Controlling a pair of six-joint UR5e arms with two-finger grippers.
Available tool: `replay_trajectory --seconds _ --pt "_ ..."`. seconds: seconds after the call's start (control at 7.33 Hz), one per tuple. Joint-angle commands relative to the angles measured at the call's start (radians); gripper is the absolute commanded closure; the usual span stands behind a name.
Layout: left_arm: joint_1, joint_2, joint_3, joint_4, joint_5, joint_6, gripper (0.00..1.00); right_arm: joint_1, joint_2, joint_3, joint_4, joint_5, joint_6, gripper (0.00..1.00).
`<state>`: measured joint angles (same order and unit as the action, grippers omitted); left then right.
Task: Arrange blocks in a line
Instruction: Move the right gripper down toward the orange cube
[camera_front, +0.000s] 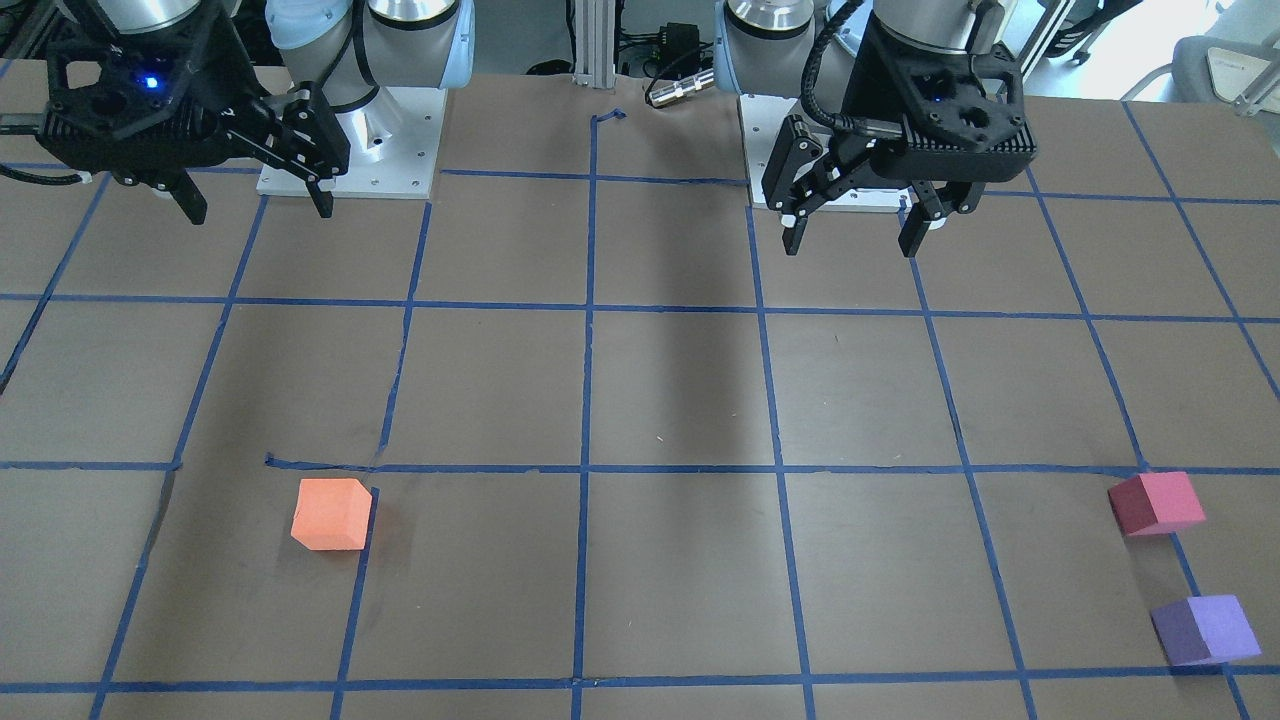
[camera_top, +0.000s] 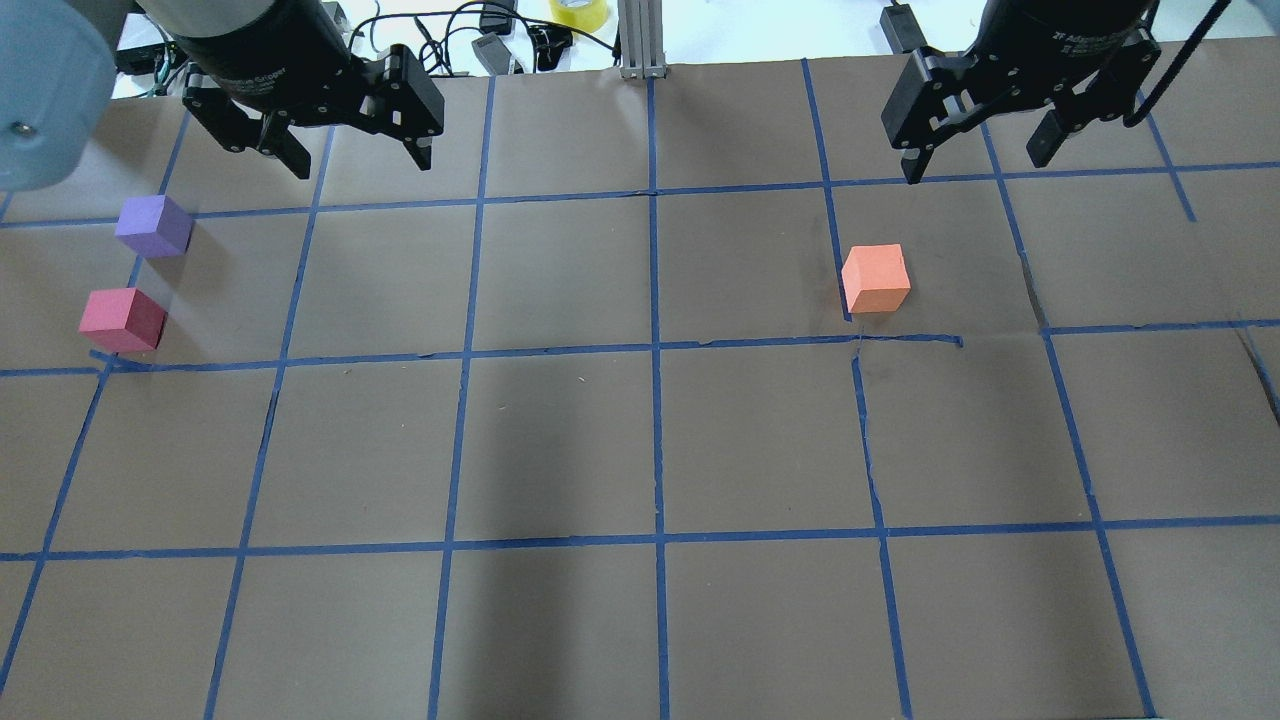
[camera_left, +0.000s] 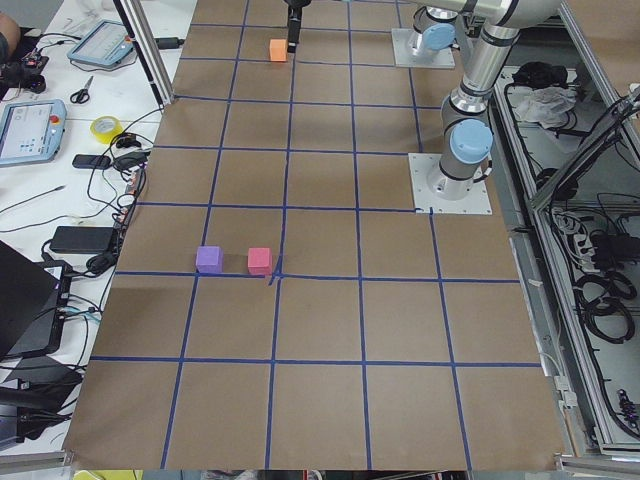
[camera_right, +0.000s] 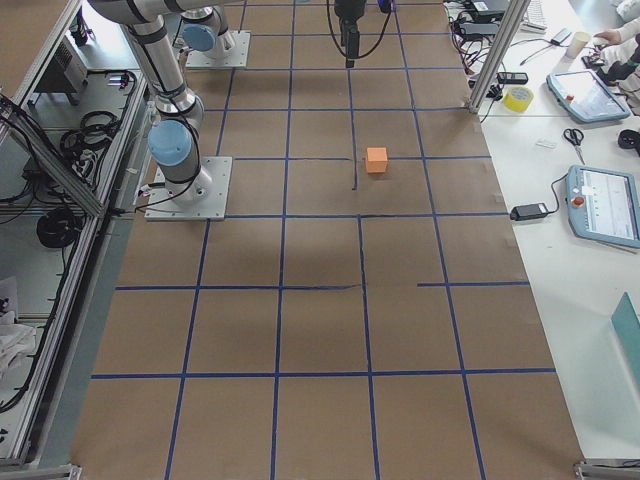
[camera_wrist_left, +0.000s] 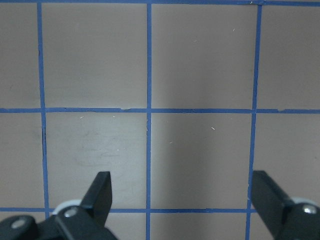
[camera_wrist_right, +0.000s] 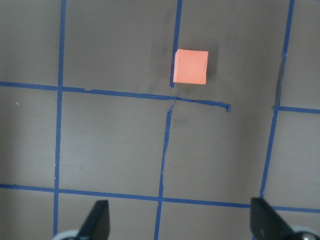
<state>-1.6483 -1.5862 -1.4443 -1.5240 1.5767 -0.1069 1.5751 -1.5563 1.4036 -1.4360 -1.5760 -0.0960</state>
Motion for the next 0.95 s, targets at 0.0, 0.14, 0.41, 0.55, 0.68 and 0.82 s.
replay_trajectory --seconds 0.0,0.14,0.41,0.55,0.68,0.82 --pt "0.01 0.0 0.005 0.001 0.0 0.004 0.0 -0.001 0.008 0.002 -0.004 0.008 0.007 0.0" --pt "0.01 0.0 0.004 0.001 0.0 0.004 0.0 -0.001 0.002 0.002 0.0 -0.001 0.007 0.0" --pt "0.013 0.002 0.005 0.001 0.005 0.013 0.0 -0.001 0.005 0.002 -0.006 0.007 0.009 0.0" --pt "0.013 0.005 0.001 -0.001 0.003 0.013 0.0 -0.003 -0.002 -0.012 -0.004 0.001 0.004 0.0" --pt "0.013 0.006 -0.004 -0.001 0.003 0.013 0.0 -0.001 0.002 -0.006 -0.003 -0.007 0.007 0.0" --pt "0.013 0.009 -0.008 -0.004 0.006 0.016 0.0 -0.004 0.039 0.009 -0.006 -0.01 0.007 0.0"
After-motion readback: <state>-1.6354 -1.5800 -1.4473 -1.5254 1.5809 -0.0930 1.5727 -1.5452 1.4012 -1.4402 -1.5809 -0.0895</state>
